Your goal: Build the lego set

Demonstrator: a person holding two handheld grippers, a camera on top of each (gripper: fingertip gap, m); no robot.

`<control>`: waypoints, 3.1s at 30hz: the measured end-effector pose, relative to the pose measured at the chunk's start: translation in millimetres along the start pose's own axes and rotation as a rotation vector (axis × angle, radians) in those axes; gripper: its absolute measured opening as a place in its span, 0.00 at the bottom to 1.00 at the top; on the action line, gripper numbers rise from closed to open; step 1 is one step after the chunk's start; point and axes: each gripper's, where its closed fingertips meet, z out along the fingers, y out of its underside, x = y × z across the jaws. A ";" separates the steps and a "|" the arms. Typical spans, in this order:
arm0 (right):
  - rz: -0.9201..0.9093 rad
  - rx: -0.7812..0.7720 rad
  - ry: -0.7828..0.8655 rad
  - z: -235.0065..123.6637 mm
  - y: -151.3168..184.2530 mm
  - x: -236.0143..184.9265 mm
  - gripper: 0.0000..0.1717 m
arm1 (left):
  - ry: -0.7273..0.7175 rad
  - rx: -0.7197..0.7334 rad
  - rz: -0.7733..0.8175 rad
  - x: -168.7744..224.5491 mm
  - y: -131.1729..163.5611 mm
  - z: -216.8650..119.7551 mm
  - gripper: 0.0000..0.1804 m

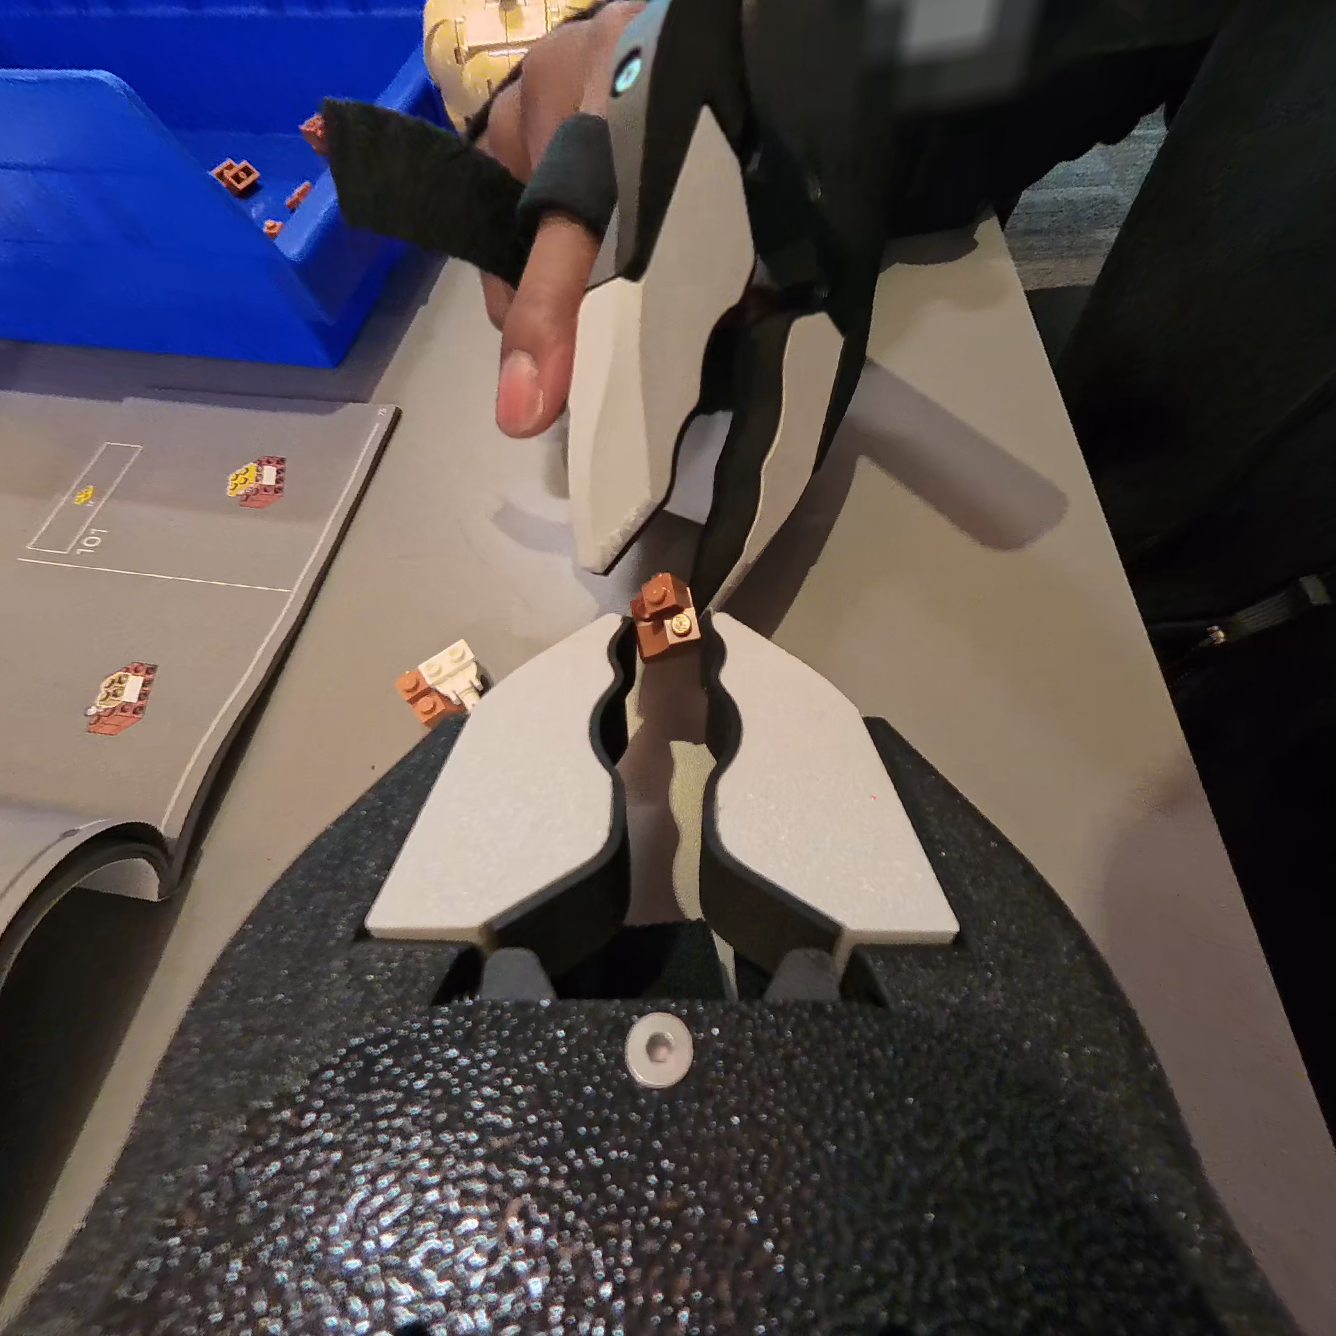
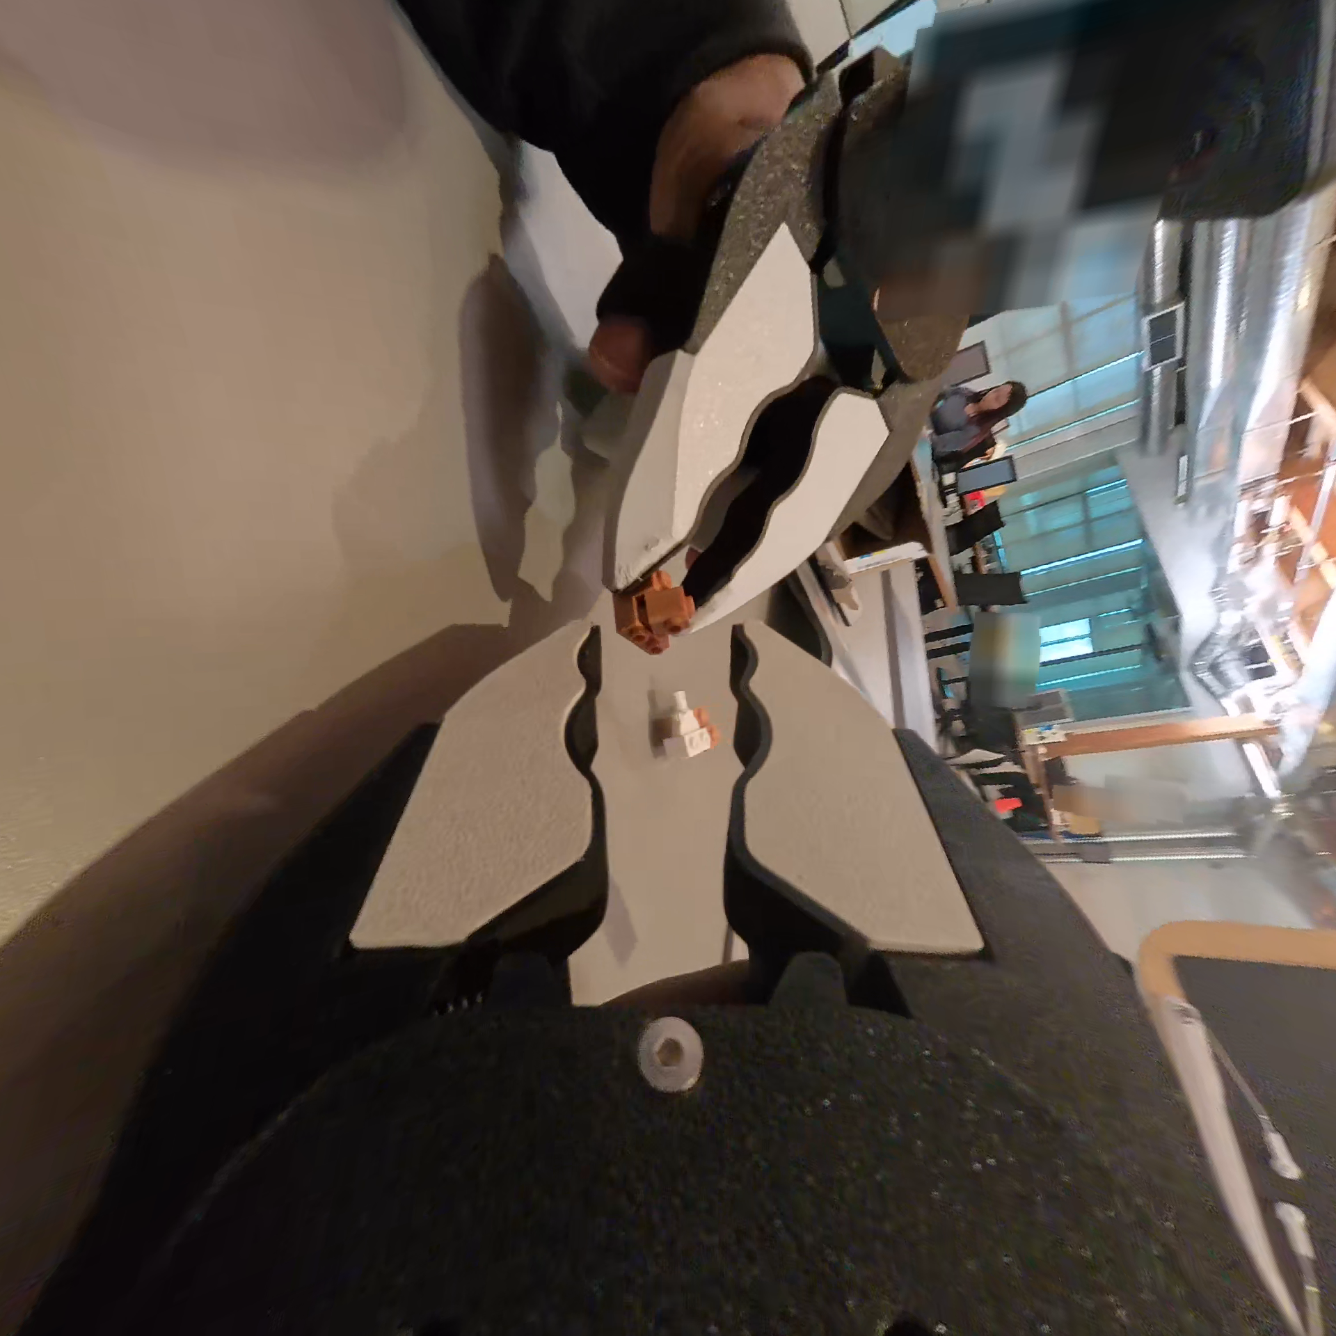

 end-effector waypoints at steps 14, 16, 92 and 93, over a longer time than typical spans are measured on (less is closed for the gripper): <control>-0.171 -0.018 0.072 6.8 -5.2 -0.5 0.12 | 0.049 0.020 -0.109 0.8 -1.4 -0.7 0.09; -0.176 -0.025 0.077 7.7 -4.4 -0.4 0.12 | 0.068 0.027 -0.161 0.3 -0.4 -0.9 0.09; -0.015 -0.042 0.050 -0.6 -6.1 7.0 0.10 | 0.135 0.081 -0.234 4.9 -6.0 4.6 0.09; -0.013 -0.040 0.051 -0.6 -6.2 6.8 0.10 | 0.134 0.081 -0.232 4.9 -6.1 4.6 0.09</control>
